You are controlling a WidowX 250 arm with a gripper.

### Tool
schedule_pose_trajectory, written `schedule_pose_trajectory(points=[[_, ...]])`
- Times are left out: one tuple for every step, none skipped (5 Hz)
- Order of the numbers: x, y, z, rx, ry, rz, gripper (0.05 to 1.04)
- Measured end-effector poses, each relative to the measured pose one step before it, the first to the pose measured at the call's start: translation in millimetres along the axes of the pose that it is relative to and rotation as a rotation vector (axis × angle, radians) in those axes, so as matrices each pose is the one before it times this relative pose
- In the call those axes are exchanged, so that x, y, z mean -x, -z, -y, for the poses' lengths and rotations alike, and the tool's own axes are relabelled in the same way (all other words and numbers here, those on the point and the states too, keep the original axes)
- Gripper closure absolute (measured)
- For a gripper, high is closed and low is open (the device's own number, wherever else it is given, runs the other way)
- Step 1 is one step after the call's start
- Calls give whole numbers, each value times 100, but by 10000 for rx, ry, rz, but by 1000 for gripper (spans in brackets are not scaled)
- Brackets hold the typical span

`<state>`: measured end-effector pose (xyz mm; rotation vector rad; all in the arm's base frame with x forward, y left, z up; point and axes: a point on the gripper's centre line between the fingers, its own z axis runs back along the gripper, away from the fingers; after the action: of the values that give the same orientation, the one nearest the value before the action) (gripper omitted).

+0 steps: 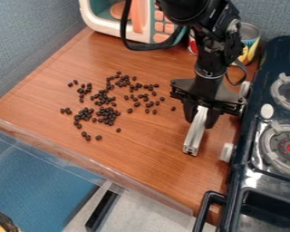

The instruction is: Sweep into pile

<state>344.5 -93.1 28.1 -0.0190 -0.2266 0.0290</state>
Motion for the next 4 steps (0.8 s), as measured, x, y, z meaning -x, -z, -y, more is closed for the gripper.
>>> schedule_pose_trajectory(points=[[47, 124, -53, -72, 10, -37, 752], [131, -1, 0, 0, -4, -82, 753], [-141, -45, -956, 147, 74, -135, 753], [510, 8, -2036, 149, -101, -298, 753]])
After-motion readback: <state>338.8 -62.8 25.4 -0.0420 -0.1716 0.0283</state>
